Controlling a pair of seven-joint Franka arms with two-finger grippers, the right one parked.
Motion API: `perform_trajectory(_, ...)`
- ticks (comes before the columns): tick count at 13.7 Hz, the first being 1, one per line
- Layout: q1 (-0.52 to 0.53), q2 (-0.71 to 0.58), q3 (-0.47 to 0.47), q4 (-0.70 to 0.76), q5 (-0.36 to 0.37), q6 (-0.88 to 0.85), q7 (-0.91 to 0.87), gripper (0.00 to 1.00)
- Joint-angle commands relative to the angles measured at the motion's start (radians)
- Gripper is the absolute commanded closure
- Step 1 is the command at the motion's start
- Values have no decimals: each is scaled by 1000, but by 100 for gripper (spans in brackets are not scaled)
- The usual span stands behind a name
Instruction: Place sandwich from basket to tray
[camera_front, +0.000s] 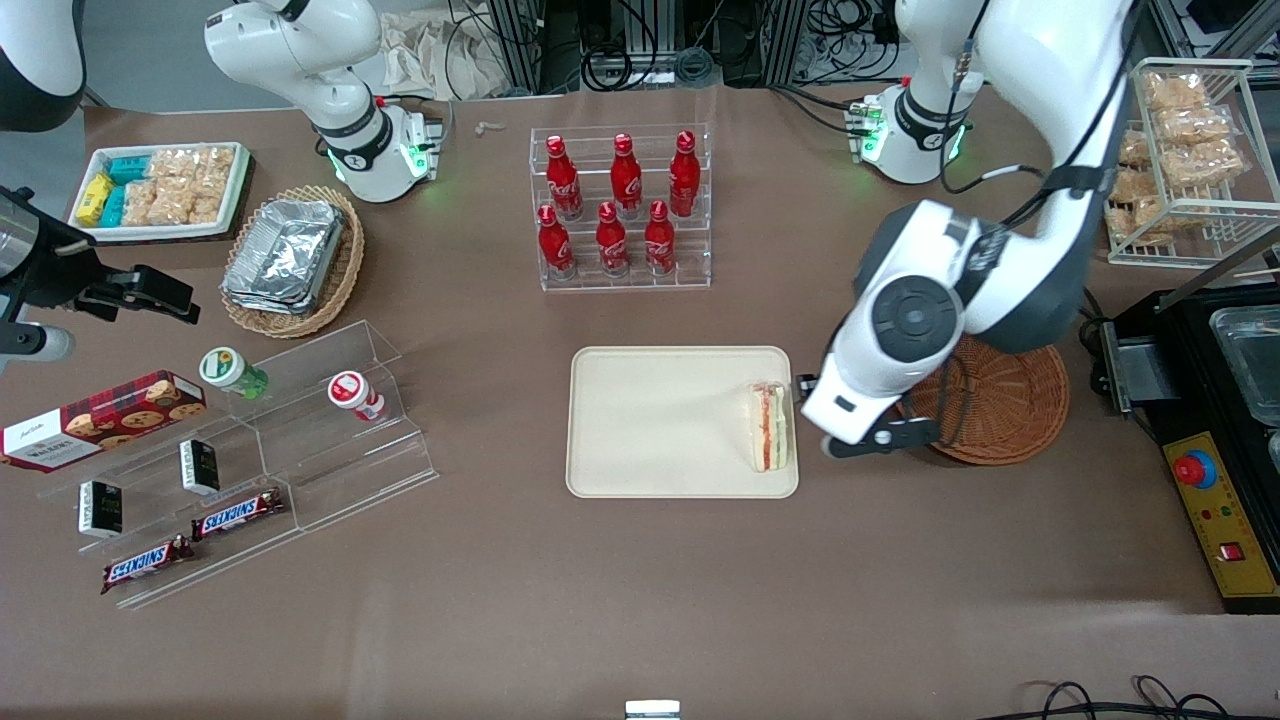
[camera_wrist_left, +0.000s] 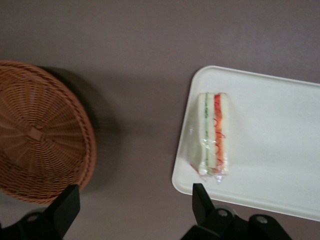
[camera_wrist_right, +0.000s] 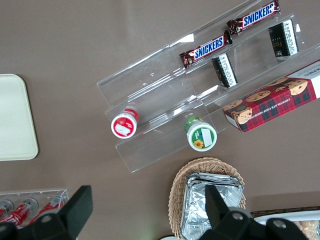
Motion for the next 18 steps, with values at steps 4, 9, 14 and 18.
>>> perform_trajectory(4, 146, -146, -8, -90, 14, -41, 266, 0)
perform_trajectory(9, 275, -220, -8, -81, 12, -63, 554, 0)
perform_trajectory(14, 300, -223, -6, 41, 8, -80, 559, 0)
perform_trajectory(18, 310, -203, -6, 94, 2, -99, 556, 0)
